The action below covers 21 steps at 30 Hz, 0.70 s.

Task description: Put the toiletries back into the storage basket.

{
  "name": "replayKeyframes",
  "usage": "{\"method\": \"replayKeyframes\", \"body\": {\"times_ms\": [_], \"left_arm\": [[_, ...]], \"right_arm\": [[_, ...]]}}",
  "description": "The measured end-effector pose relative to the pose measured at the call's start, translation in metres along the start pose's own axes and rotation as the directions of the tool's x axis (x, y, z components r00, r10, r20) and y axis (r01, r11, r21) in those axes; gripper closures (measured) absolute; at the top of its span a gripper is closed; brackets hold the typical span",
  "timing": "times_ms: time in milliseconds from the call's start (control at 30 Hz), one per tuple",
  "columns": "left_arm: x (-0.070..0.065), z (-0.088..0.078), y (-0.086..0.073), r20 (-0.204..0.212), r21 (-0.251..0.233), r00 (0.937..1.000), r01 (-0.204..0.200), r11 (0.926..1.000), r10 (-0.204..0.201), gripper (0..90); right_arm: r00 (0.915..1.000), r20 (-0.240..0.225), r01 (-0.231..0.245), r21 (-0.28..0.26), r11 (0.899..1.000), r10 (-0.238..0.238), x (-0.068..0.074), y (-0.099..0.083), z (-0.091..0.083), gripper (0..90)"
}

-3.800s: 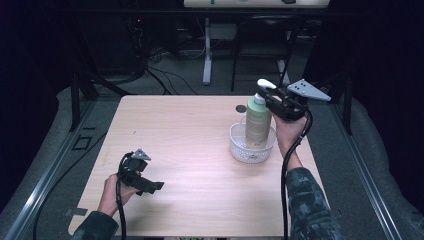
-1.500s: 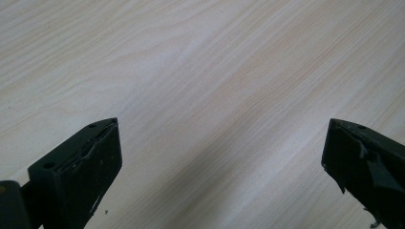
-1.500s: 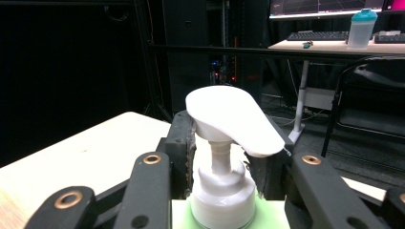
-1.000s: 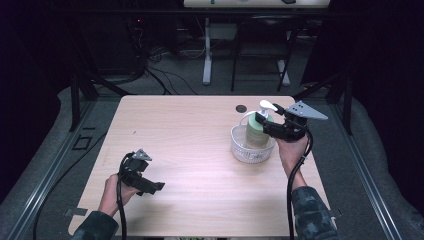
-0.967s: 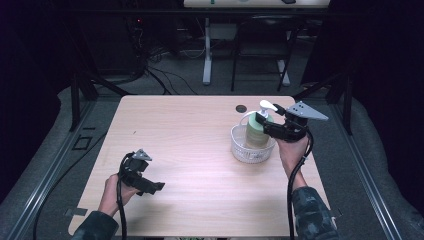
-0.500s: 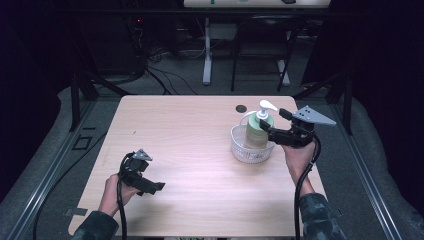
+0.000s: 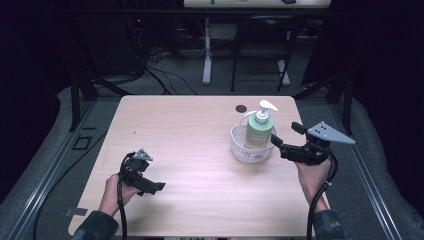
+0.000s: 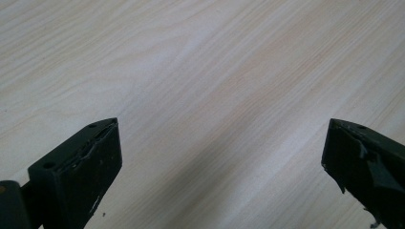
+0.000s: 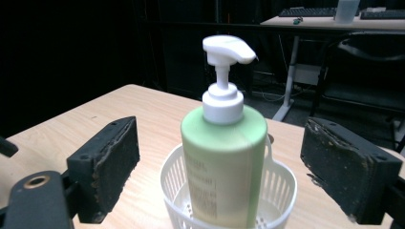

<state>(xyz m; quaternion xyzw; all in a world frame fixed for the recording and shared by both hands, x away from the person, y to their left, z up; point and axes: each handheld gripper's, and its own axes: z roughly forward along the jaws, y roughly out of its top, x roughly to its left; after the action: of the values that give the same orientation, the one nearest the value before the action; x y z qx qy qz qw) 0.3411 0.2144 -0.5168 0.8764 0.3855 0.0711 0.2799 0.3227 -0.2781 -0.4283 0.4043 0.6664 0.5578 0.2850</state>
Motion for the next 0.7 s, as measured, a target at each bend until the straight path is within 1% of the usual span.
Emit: {"method": "replayKeyframes", "body": {"times_ms": [200,300,400,500,533,600,633,700], "left_arm": [[0.0,0.0,0.0,-0.004,0.002,1.0,-0.001,1.0,0.001,0.0],[0.0,0.0,0.0,-0.003,0.0,1.0,-0.001,1.0,0.001,0.0],[0.0,0.001,0.0,-0.005,0.002,1.0,-0.001,1.0,0.001,0.0],[-0.001,0.0,0.0,0.0,0.0,1.0,-0.005,1.0,0.005,0.0],[-0.001,0.0,0.001,-0.006,0.0,0.9999,-0.008,1.0,0.008,0.0],[0.001,0.0,0.0,-0.004,0.0,0.9999,-0.01,0.9999,0.01,0.0],[0.001,-0.001,0.0,-0.008,-0.001,0.9999,-0.01,0.9999,0.01,0.0],[0.001,-0.001,0.0,-0.005,-0.004,1.0,-0.008,1.0,0.008,0.0]], "right_arm": [[0.9995,0.022,-0.022,0.019,1.0,0.021,0.001,-0.016,-0.022,11.5],[0.9992,0.032,-0.026,0.058,0.998,0.024,0.002,-0.024,-0.031,11.2],[0.9987,0.035,-0.04,0.068,0.997,0.038,0.004,-0.031,-0.039,11.5],[0.9991,0.039,-0.018,0.105,0.994,0.014,0.008,-0.038,-0.044,11.5],[0.999,0.043,-0.014,0.114,0.993,0.009,0.009,-0.04,-0.044,11.5],[0.9985,0.054,0.004,0.132,0.991,-0.012,0.01,-0.042,-0.045,11.6],[0.9983,0.057,0.008,0.137,0.991,-0.016,0.01,-0.043,-0.045,11.6],[0.9982,0.059,0.0,0.139,0.99,-0.008,0.008,-0.044,-0.045,11.5]]}}
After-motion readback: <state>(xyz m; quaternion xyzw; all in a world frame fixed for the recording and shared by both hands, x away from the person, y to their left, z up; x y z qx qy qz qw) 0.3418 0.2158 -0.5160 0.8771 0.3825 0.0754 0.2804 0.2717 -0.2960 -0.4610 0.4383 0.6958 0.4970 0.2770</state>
